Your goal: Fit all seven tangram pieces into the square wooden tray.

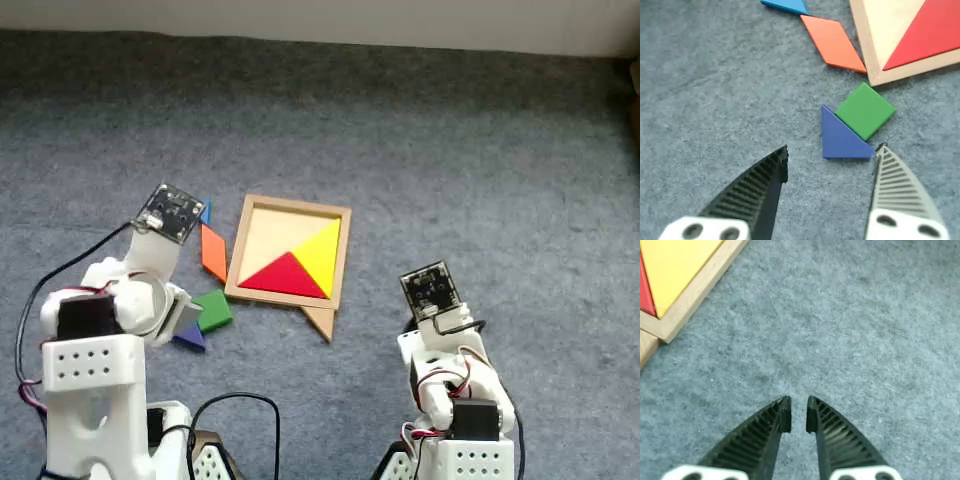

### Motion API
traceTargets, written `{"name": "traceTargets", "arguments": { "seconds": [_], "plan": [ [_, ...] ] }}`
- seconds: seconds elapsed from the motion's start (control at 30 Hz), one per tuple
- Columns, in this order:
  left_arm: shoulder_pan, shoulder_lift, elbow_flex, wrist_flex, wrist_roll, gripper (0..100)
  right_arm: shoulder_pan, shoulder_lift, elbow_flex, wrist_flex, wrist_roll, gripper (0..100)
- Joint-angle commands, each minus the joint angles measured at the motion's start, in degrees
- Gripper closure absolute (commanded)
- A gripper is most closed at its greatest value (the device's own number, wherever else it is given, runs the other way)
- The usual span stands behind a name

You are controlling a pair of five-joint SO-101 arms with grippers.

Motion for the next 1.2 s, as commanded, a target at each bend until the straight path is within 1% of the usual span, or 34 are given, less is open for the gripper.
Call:
{"name": "traceTargets", "arguments": {
  "seconds": [0.0, 0.1, 0.23, 0.4, 0.53, 0.77, 0.93, 1.1, 1.17],
  "plan": [
    [4.79, 8.75, -5.14, -0.79, -5.36, 71, 0.66, -0.13, 7.25, -0.92, -0.26, 93.2],
    [7.52, 16.22, -6.11, -1.23, -10.37, 71, 0.66, -0.13, 7.25, -0.92, -0.26, 93.2],
    [9.1, 24.75, -7.43, -3.25, -16.97, 71, 0.75, -0.13, 7.25, -0.92, -0.18, 93.2],
    [9.1, 33.36, -9.98, -7.03, -20.57, 71, 0.75, -0.13, 7.25, -0.92, -0.18, 93.2],
    [9.54, 38.29, -11.74, -7.21, -20.66, 71, 0.75, -0.13, 7.25, -0.92, -0.18, 93.2],
    [9.98, 44.35, -10.68, -14.42, -20.31, 71, 0.75, -0.13, 7.25, -0.92, -0.18, 93.2],
    [9.89, 48.75, -10.68, -17.41, -20.22, 71, 0.75, -0.13, 7.25, -0.92, -0.18, 93.2],
    [10.07, 50.24, -10.86, -17.41, -20.31, 79, 2.59, -0.13, 7.25, -0.92, -0.18, 93.2],
    [11.21, 50.68, -10.68, -17.41, -20.31, 82, 2.68, -0.13, 7.25, -0.92, -0.18, 93.2]
  ]
}}
